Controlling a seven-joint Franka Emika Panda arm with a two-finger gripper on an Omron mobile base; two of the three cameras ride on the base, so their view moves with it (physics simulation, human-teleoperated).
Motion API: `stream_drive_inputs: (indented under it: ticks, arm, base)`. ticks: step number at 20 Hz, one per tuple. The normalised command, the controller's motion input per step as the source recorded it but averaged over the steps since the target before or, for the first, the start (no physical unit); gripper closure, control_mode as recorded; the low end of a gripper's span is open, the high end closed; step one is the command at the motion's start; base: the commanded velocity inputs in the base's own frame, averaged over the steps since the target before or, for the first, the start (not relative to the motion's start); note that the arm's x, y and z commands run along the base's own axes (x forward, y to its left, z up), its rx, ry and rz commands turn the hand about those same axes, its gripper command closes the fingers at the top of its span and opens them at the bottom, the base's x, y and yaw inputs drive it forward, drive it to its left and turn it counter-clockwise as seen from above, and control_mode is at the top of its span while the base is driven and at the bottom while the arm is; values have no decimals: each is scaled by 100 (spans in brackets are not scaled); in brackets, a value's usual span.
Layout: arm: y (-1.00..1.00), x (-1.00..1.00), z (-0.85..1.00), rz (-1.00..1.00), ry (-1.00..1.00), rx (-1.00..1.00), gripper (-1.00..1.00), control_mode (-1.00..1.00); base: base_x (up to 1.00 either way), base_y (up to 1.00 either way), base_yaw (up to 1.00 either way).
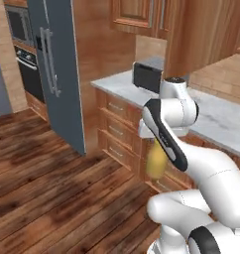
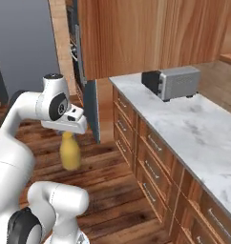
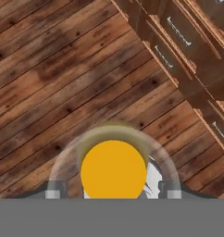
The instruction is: There is a tray on the dining counter. Grab the cup, mug, and pitcher and place them on the tray. The pitcher may be placed next to the tray if it cannot fit the tray.
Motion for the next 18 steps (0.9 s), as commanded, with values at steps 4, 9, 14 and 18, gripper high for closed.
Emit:
stream_drive_inputs:
  ticks: [4, 9, 14, 18]
  arm:
    - [0, 0, 0, 0, 0, 0, 100, 100]
    - [0, 0, 0, 0, 0, 0, 100, 100]
    - [0, 0, 0, 0, 0, 0, 100, 100]
    - [0, 0, 0, 0, 0, 0, 100, 100]
  base:
    - [-18, 0, 89]
    - [-18, 0, 93]
    - [-17, 0, 93]
    - [-28, 0, 89]
